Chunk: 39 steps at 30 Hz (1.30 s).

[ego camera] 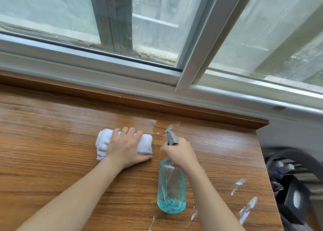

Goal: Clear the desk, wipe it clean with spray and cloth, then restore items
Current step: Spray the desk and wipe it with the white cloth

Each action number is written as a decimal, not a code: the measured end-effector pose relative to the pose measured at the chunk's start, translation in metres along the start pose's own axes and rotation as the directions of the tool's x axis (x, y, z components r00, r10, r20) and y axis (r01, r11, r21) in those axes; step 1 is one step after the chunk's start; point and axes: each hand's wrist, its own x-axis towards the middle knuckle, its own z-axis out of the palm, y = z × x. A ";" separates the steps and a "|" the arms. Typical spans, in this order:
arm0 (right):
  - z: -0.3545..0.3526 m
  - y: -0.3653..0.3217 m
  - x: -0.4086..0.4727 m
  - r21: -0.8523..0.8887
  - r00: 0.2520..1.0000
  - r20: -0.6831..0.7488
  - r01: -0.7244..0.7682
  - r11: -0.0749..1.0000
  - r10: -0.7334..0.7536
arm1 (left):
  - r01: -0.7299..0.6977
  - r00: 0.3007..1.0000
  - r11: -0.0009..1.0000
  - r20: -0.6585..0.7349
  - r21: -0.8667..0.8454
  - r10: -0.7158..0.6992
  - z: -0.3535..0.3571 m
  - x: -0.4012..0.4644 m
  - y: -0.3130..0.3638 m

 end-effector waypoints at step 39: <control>-0.019 0.024 0.005 0.010 1.000 0.006 0.009 1.000 -0.009 | -0.119 0.993 0.993 -0.024 -0.018 0.119 0.011 0.052 0.034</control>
